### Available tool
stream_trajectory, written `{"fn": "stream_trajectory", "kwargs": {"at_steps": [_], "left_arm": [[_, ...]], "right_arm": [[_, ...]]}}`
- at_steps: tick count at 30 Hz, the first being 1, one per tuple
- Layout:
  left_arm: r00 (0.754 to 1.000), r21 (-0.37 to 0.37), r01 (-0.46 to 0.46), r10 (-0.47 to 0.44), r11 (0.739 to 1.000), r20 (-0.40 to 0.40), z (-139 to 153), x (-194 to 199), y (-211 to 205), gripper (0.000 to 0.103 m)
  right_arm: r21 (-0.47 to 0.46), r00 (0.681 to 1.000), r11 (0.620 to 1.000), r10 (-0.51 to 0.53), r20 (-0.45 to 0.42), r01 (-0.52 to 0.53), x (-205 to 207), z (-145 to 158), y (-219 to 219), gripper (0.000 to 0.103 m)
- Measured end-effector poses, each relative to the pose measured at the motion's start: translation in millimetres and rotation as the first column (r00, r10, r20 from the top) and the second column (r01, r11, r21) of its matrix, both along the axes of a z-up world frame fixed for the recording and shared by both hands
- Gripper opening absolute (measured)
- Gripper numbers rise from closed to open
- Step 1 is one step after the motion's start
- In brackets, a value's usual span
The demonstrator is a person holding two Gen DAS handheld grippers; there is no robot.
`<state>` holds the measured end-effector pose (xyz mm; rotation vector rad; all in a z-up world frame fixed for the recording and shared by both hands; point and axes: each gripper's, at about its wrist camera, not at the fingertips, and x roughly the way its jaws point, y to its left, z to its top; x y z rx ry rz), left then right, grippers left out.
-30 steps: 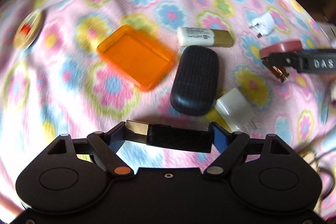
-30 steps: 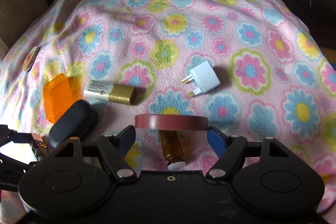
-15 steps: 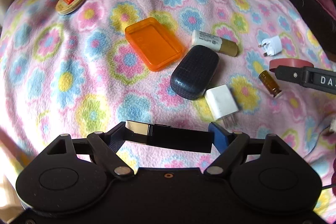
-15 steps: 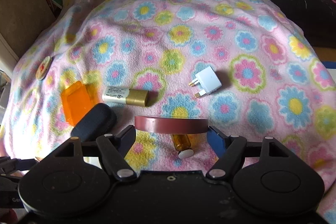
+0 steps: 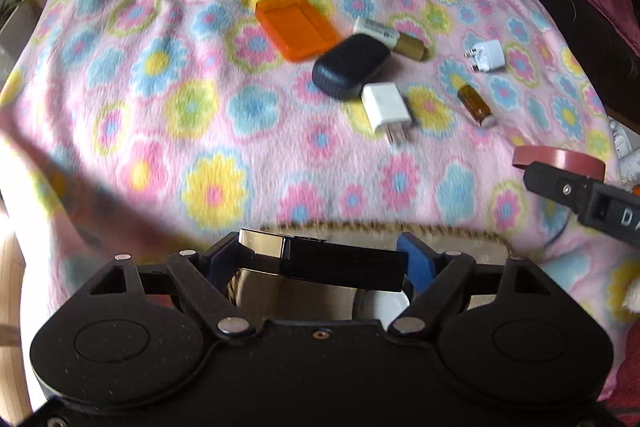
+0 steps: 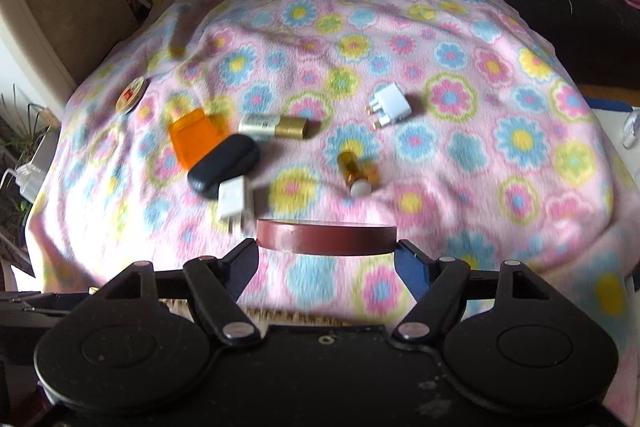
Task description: Organize rigid objects
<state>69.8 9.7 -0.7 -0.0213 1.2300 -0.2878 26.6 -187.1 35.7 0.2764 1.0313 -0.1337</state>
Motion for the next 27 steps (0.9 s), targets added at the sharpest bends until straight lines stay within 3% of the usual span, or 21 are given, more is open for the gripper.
{"fn": "stream_trajectory", "kwargs": {"at_steps": [13, 27], "left_arm": [[0.999, 0.031, -0.043, 0.044, 0.999, -0.029, -9.9, -64.0, 9.7, 0.078], [0.996, 0.077, -0.087, 0.089, 0.993, -0.023, -15.8, -81.8, 5.4, 0.079]], "right_arm": [[-0.019, 0.995, 1.000, -0.002, -0.095, 0.000, -76.0, -7.3, 26.9, 0.074], [-0.062, 0.989, 0.998, 0.017, -0.145, -0.027, -94.2, -13.4, 41.1, 0.075]]}}
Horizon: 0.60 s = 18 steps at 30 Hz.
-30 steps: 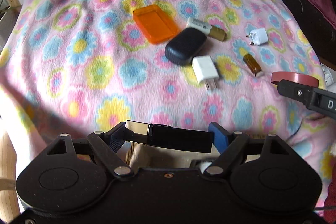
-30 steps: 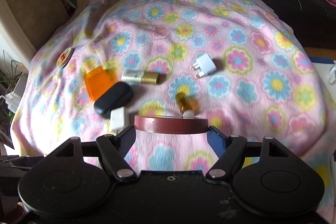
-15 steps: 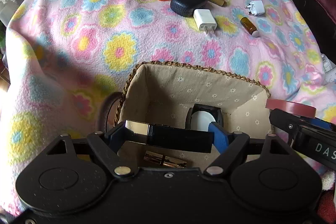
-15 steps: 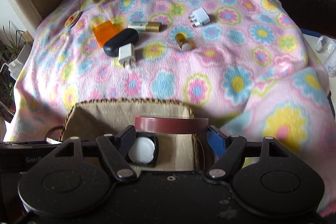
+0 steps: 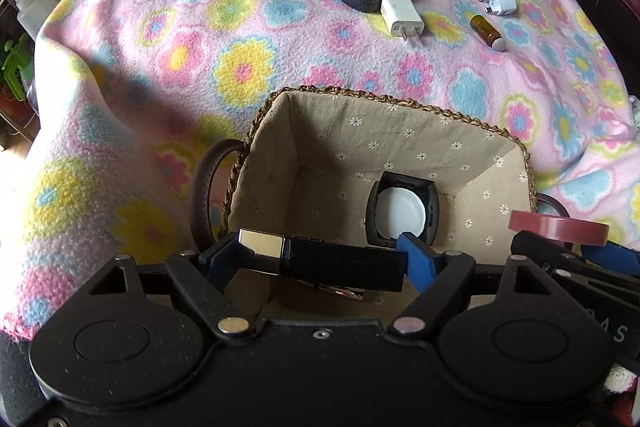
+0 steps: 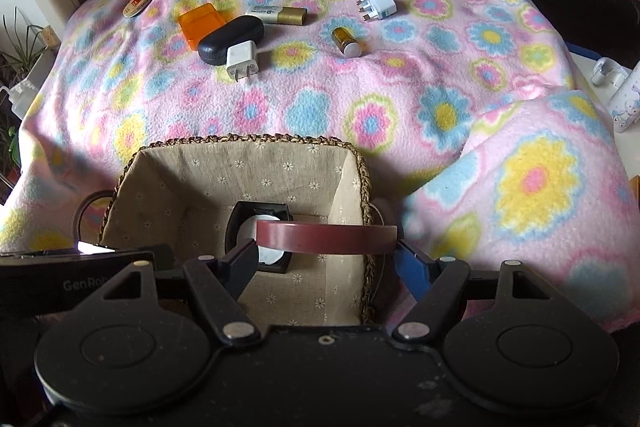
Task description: Organize rigid objects
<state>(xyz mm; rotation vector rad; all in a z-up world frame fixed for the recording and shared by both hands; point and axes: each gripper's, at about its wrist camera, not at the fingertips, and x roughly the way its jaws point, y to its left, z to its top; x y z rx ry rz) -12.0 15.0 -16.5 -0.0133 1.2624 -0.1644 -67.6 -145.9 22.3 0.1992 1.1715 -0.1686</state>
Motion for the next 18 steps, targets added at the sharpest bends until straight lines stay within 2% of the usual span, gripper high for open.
{"fn": "stream_trajectory", "kwargs": {"at_steps": [9, 12, 18], "left_arm": [[1.000, 0.035, 0.012, -0.011, 0.999, -0.022, -7.3, 1.3, -7.0, 0.079], [1.000, 0.039, 0.013, -0.012, 0.999, -0.028, -8.1, 2.2, -6.8, 0.079], [0.999, 0.042, 0.024, -0.023, 0.999, -0.038, -8.9, 2.9, -8.1, 0.079]], "right_arm": [[0.006, 1.000, 1.000, -0.001, -0.011, 0.001, 1.8, -2.1, -0.9, 0.075], [0.011, 1.000, 1.000, -0.001, -0.018, 0.002, 2.3, -3.1, -1.1, 0.066], [0.019, 1.000, 1.000, -0.008, -0.020, 0.008, 2.4, -3.6, -2.0, 0.066]]}}
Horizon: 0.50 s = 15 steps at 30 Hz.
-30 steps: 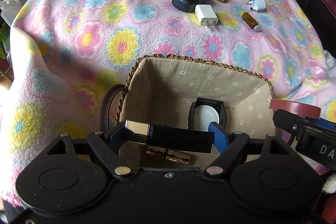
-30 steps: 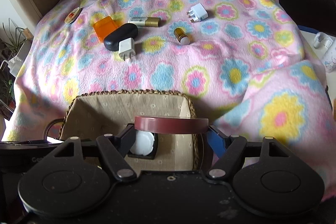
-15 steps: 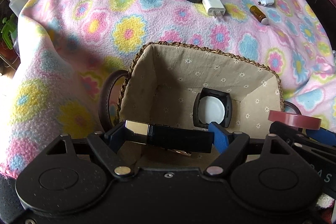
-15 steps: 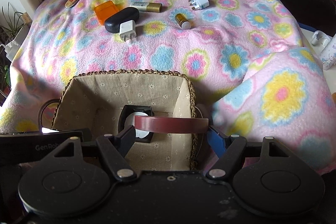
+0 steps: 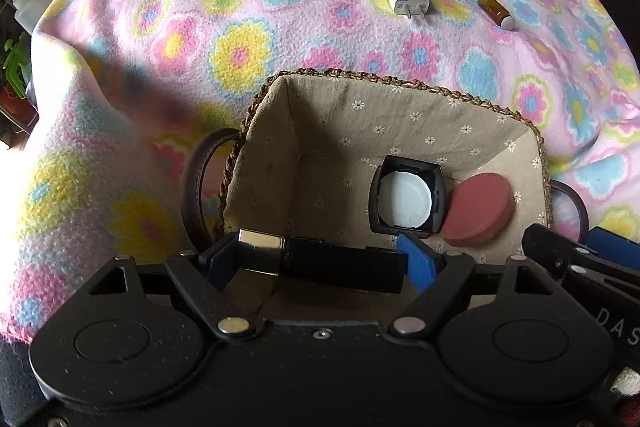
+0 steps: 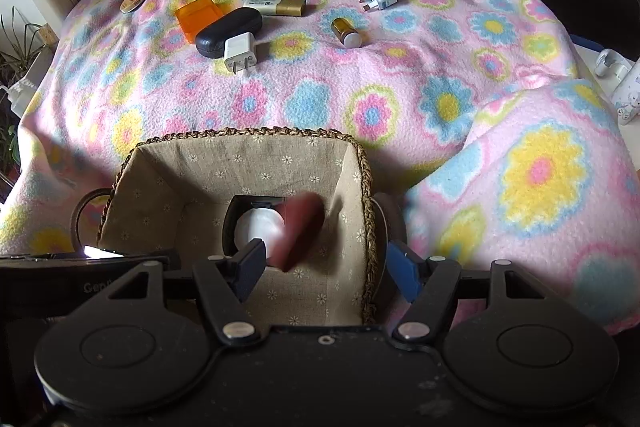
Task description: Organize rigid objects
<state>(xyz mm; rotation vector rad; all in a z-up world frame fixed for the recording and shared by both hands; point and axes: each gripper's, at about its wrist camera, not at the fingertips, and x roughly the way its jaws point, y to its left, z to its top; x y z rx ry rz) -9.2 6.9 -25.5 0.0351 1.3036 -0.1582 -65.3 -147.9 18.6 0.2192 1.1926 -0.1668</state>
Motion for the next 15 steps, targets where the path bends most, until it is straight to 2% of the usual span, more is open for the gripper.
{"fn": "stream_trajectory", "kwargs": {"at_steps": [15], "left_arm": [[1.000, -0.005, 0.010, -0.010, 1.000, 0.005, 2.5, -0.2, -0.3, 0.079]], "right_arm": [[0.009, 1.000, 1.000, -0.003, 0.004, 0.003, -0.1, 0.7, -0.8, 0.068]]}}
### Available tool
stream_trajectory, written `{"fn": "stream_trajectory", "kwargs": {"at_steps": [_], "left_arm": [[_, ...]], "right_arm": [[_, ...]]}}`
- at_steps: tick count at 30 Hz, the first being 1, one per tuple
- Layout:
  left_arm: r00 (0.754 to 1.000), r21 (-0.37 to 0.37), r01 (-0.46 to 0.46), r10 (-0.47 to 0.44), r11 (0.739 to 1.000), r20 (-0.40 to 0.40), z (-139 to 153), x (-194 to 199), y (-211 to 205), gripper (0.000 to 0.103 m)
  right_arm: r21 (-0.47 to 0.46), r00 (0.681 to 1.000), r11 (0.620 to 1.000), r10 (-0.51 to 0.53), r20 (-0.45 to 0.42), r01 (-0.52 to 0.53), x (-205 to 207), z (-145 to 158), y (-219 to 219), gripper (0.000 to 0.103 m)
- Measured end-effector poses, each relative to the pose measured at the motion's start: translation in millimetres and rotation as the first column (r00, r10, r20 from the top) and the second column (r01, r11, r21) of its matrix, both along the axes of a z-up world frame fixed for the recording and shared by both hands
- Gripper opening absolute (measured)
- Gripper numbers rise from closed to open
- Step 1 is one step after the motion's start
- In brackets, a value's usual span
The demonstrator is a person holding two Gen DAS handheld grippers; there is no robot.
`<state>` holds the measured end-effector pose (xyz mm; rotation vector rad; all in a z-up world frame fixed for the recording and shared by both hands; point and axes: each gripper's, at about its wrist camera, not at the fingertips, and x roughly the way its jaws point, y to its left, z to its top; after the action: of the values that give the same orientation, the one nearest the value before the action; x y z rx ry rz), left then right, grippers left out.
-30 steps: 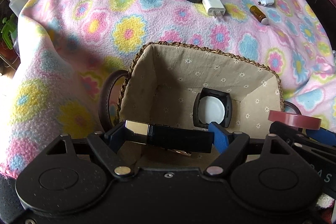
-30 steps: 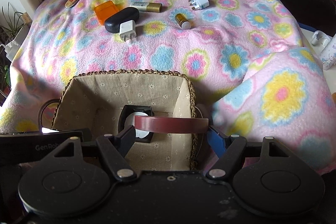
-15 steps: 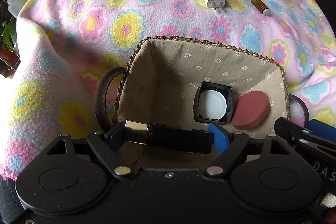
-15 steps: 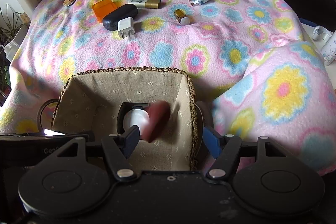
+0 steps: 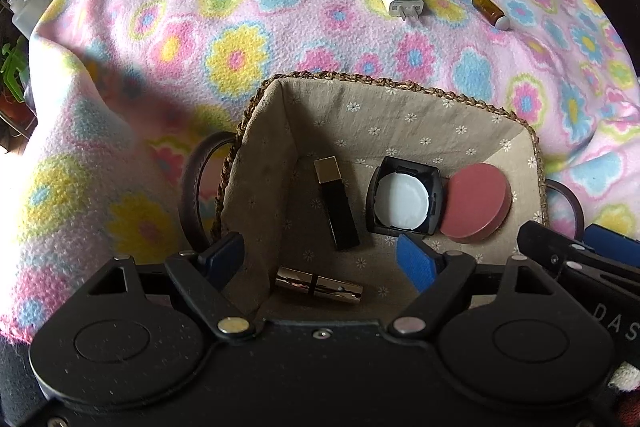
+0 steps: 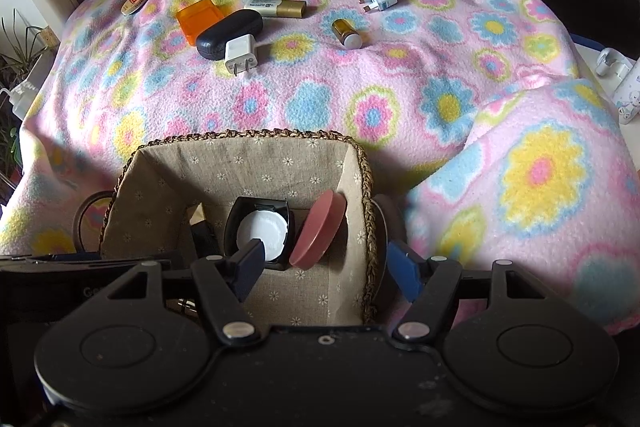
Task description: Organize rigid objects
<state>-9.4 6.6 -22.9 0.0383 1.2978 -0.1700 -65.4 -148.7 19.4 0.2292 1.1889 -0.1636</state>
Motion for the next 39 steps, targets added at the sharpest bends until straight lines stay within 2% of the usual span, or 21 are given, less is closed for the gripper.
{"fn": "stream_trajectory", "kwargs": {"at_steps": [39], "left_arm": [[1.000, 0.001, 0.001, -0.001, 1.000, 0.000, 0.2, -0.6, -0.2, 0.079]], "right_arm": [[0.002, 1.000, 1.000, -0.002, 0.001, 0.002, 0.4, 1.2, -0.6, 0.074]]}}
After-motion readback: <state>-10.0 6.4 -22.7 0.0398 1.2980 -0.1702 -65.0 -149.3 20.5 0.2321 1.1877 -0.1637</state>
